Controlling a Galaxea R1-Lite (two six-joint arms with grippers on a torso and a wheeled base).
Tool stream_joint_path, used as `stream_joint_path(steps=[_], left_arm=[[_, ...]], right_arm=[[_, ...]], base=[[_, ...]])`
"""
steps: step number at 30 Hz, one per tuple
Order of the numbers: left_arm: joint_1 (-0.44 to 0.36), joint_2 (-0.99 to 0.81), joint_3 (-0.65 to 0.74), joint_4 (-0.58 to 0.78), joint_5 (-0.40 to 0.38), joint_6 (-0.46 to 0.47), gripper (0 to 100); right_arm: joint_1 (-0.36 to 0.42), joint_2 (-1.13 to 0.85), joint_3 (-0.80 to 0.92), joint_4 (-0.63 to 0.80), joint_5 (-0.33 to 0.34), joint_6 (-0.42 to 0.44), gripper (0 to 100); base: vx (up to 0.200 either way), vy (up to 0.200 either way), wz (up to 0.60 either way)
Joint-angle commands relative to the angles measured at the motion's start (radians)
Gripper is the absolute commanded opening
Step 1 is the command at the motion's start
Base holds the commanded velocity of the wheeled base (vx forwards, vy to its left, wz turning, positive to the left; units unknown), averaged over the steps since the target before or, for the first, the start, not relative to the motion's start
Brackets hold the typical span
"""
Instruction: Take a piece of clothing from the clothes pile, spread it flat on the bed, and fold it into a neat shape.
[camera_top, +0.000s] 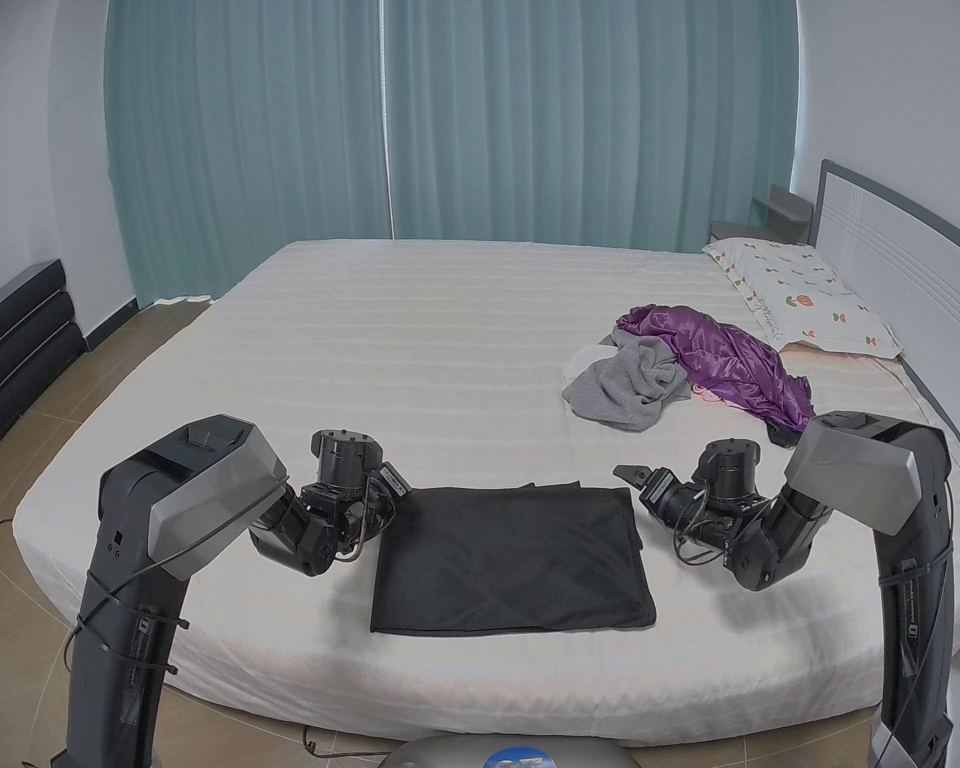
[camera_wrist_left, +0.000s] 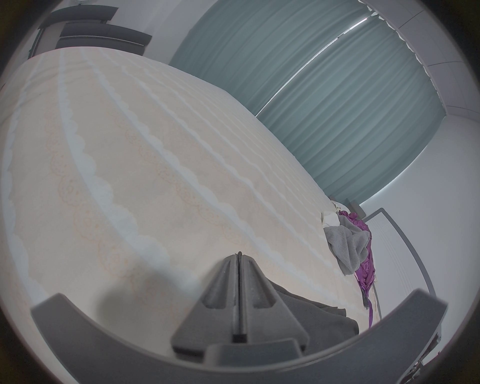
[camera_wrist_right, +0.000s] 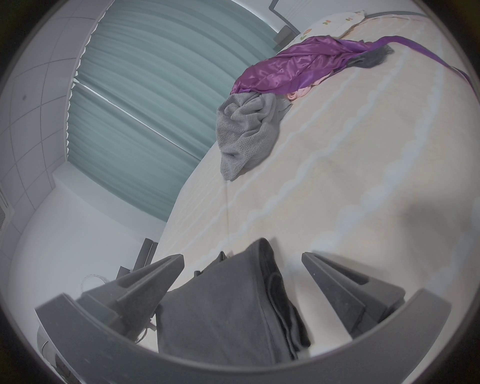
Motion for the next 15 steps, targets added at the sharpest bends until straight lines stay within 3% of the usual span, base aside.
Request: stream_joint_path(steps=[1, 10, 11, 15], left_arm=[[0.0, -0.007, 0.009, -0.001, 0.001, -0.001, 0], [-0.002, -0.006, 0.009, -0.001, 0.001, -0.001, 0], [-0.002, -0.007, 0.009, -0.001, 0.001, -0.001, 0], [-0.002, -0.006, 0.009, 0.0, 0.001, -0.001, 0]], right_arm=[[0.014, 0.082, -0.18, 0.115, -0.005, -0.014, 100], [0.019, 0.103, -0.261, 0.205, -0.005, -0.066, 100], [0.02, 0.103, -0.267, 0.214, -0.005, -0.066, 0], [0.02, 0.105, -0.283, 0.234, -0.007, -0.066, 0]], base=[[0.0, 0.0, 0.0], [0.0, 0.0, 0.0], [0.0, 0.0, 0.0], [0.0, 0.0, 0.0]])
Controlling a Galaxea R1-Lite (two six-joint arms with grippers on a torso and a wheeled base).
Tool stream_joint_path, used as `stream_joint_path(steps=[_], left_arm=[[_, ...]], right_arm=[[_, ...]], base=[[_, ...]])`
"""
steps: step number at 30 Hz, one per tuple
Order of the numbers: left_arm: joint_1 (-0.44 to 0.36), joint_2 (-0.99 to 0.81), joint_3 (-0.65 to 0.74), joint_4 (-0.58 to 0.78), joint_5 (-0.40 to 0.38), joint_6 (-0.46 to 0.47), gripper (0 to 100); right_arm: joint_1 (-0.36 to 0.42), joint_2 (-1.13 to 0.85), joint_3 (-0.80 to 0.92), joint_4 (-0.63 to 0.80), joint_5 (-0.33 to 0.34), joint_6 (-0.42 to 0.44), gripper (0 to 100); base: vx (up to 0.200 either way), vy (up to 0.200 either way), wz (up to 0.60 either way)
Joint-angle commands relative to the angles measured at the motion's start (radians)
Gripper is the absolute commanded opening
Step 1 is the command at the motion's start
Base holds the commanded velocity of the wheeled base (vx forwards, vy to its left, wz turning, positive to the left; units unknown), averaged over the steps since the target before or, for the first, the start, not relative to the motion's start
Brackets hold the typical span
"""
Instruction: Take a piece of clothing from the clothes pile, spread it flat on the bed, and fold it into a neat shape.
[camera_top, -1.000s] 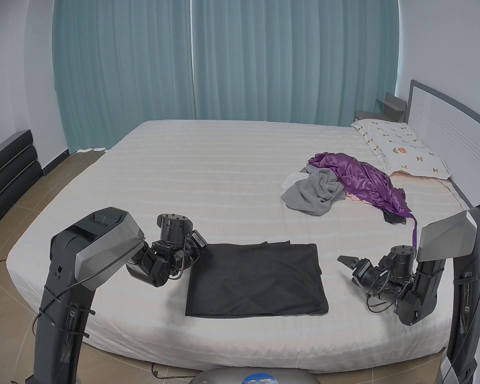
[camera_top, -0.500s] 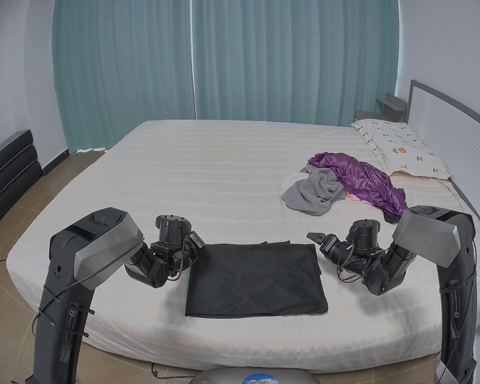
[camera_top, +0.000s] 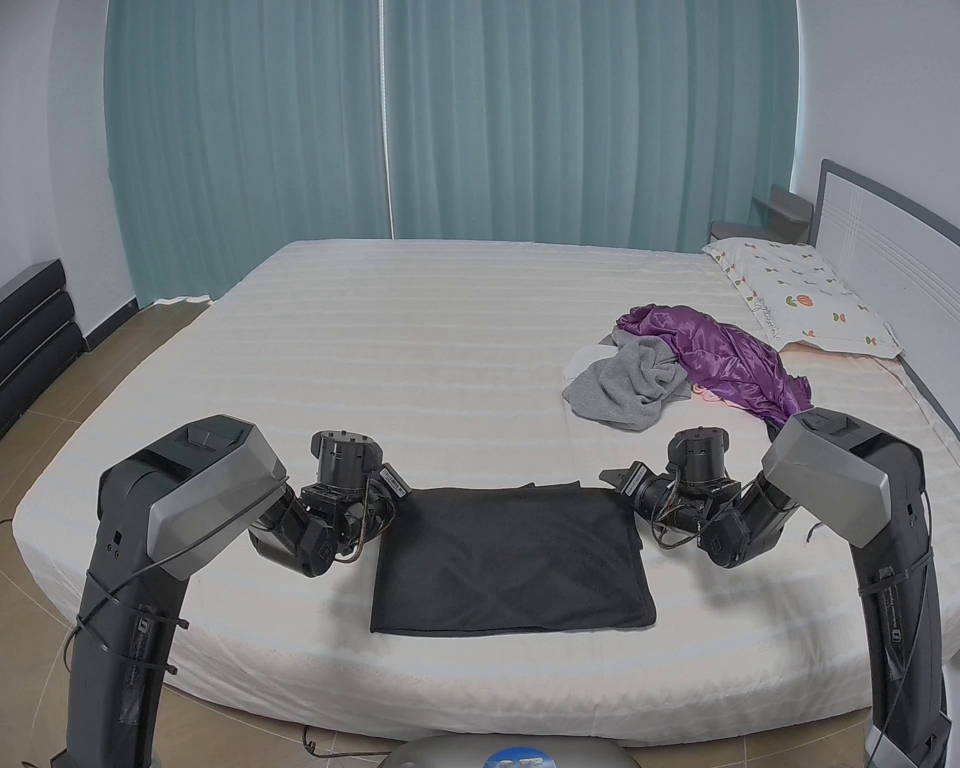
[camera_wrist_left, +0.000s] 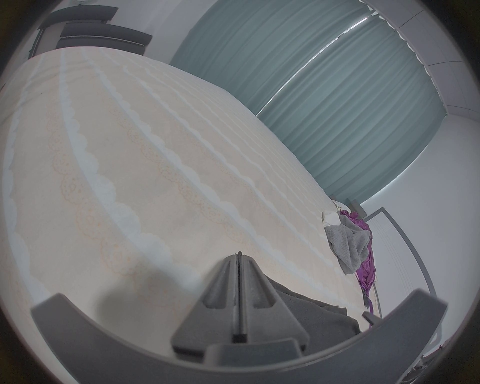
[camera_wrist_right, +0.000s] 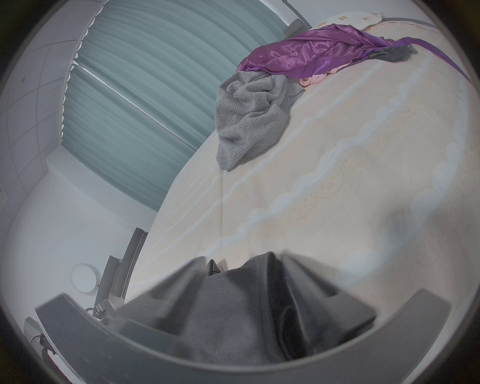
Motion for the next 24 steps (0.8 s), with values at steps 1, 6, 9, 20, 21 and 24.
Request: stream_joint_path(steps=[1, 6, 9, 20, 21, 24], left_arm=[[0.0, -0.003, 0.0, 0.001, 0.0, 0.0, 0], [-0.002, -0.003, 0.0, 0.001, 0.0, 0.0, 0], [-0.003, 0.002, -0.001, 0.001, 0.002, 0.003, 0], [-0.005, 0.005, -0.003, -0.003, 0.025, 0.005, 0], [-0.005, 0.007, -0.005, -0.003, 0.028, 0.005, 0], [-0.005, 0.007, -0.005, -0.003, 0.029, 0.005, 0]], right_arm=[[0.001, 0.012, -0.017, 0.004, -0.002, -0.001, 0], [0.001, 0.015, -0.035, 0.004, -0.021, 0.0, 0], [-0.002, 0.015, -0.05, 0.006, -0.037, -0.001, 0], [-0.005, 0.012, -0.059, 0.046, -0.059, -0.001, 0], [-0.005, 0.012, -0.059, 0.046, -0.06, -0.001, 0], [-0.006, 0.01, -0.059, 0.046, -0.062, -0.001, 0]], base=[[0.0, 0.0, 0.0], [0.0, 0.0, 0.0], [0.0, 0.0, 0.0], [0.0, 0.0, 0.0], [0.0, 0.0, 0.0], [0.0, 0.0, 0.0]])
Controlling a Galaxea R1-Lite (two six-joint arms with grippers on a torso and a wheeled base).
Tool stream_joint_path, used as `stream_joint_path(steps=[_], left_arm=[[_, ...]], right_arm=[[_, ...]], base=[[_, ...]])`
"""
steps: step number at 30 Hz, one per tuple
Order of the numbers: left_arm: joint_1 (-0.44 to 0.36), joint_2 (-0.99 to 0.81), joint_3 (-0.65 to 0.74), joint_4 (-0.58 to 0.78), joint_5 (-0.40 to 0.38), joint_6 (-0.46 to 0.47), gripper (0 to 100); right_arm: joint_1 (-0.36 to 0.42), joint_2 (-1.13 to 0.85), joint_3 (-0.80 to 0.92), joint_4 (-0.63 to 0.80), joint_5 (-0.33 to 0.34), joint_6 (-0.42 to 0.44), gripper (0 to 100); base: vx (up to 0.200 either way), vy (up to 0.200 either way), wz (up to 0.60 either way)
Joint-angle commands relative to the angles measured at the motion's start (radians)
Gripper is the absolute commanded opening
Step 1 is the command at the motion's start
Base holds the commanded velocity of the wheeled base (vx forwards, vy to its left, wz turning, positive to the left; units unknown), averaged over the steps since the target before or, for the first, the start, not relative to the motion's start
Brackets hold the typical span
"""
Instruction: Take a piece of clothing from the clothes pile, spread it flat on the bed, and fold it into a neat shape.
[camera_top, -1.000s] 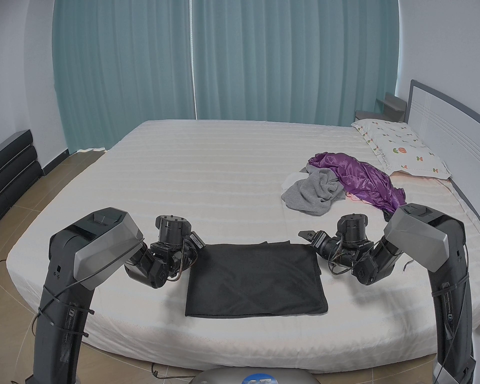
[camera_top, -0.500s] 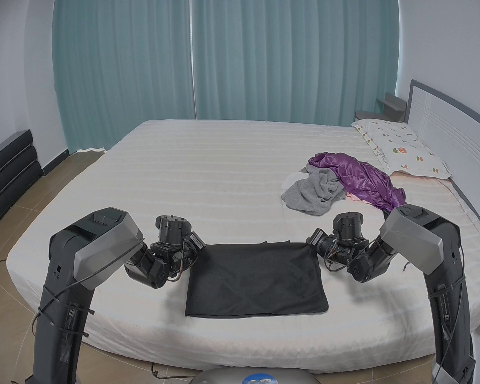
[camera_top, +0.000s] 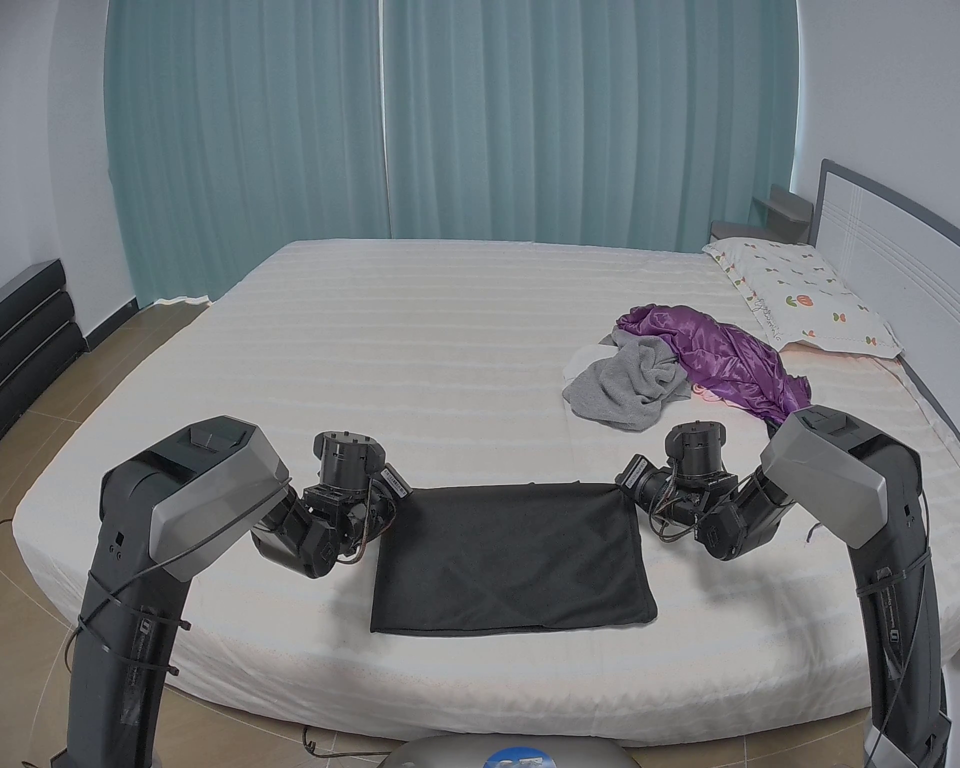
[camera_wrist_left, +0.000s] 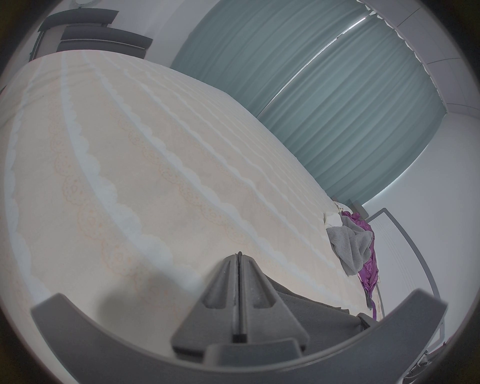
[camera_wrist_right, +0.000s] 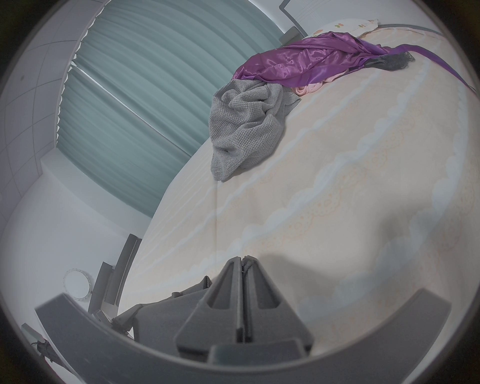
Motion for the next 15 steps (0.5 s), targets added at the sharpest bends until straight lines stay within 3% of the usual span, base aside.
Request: stream_joint_path(steps=[1, 15], left_arm=[[0.0, 0.003, -0.001, 0.0, 0.001, 0.0, 0], [0.0, 0.003, -0.002, 0.0, 0.003, 0.0, 0]], right_arm=[[0.0, -0.005, 0.0, -0.001, -0.001, 0.0, 0], [-0.003, -0.006, 0.0, -0.01, -0.014, 0.002, 0]], base=[[0.0, 0.0, 0.0], [0.0, 0.0, 0.0]])
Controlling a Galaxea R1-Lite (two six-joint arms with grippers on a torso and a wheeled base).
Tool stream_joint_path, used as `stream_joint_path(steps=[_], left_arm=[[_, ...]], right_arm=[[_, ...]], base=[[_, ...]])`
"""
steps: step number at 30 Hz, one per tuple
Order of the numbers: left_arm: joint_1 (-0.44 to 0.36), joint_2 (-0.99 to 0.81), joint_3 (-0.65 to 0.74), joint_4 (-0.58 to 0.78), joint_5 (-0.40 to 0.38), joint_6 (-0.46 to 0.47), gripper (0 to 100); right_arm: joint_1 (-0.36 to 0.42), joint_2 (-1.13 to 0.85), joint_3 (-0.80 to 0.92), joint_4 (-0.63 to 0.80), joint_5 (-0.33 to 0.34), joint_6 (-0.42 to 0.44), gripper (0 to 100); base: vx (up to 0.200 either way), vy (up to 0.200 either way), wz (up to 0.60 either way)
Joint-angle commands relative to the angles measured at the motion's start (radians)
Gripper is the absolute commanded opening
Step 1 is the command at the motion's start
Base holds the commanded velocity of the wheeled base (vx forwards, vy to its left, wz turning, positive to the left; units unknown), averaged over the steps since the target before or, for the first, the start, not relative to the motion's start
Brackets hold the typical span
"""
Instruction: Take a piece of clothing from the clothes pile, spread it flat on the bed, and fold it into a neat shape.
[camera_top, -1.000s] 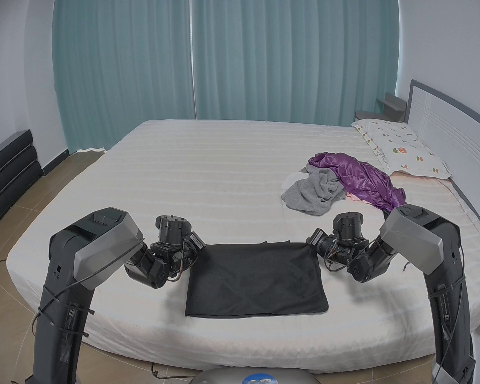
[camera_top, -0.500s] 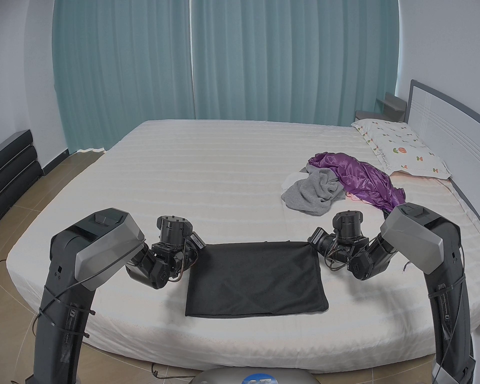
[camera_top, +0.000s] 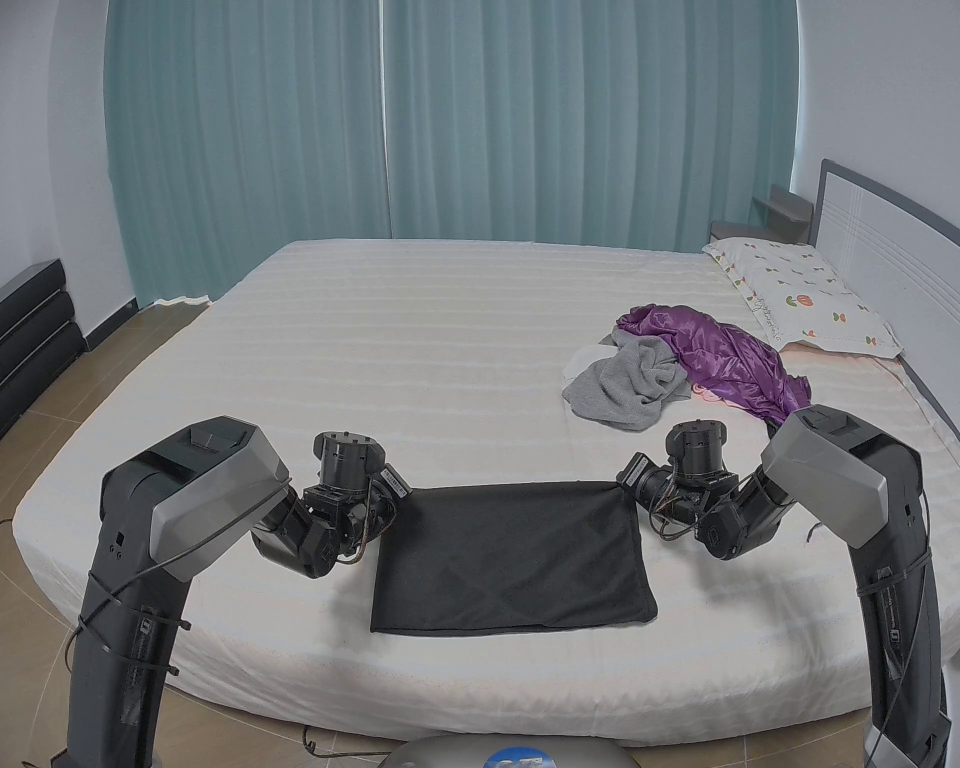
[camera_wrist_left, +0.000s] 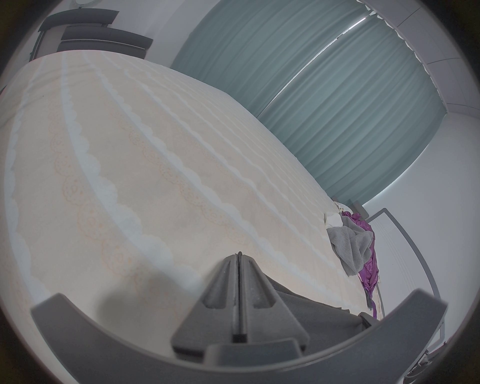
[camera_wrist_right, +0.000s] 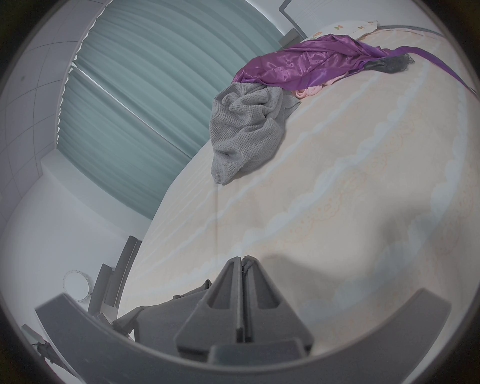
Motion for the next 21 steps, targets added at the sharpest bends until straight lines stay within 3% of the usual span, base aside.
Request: stream_joint_path(steps=[1, 7, 8, 9, 10, 15, 21], left_arm=[[-0.001, 0.001, -0.002, 0.0, 0.002, 0.0, 0], [-0.001, 0.001, -0.002, 0.001, 0.0, 0.0, 0], [0.001, 0.001, -0.002, 0.003, 0.0, -0.002, 0], [0.001, 0.001, -0.002, 0.003, 0.0, -0.003, 0], [0.001, 0.0, -0.003, 0.003, 0.0, -0.005, 100], [0.002, -0.006, 0.003, 0.001, 0.0, -0.008, 100], [0.005, -0.026, 0.032, -0.002, 0.002, -0.049, 100]], right_arm=[[-0.001, -0.004, 0.0, -0.007, -0.007, 0.0, 0], [0.001, 0.001, 0.0, 0.004, -0.007, -0.001, 0], [0.002, 0.001, 0.0, 0.004, -0.008, -0.001, 100], [0.002, 0.001, 0.0, 0.003, -0.007, -0.001, 100], [0.004, -0.002, 0.004, -0.007, -0.008, -0.001, 100], [-0.004, -0.059, 0.041, -0.011, -0.004, 0.005, 100], [-0.044, -0.171, 0.231, -0.086, 0.006, 0.019, 100]], base=[[0.0, 0.0, 0.0], [0.0, 0.0, 0.0], [0.0, 0.0, 0.0], [0.0, 0.0, 0.0], [0.0, 0.0, 0.0], [0.0, 0.0, 0.0], [0.0, 0.0, 0.0]])
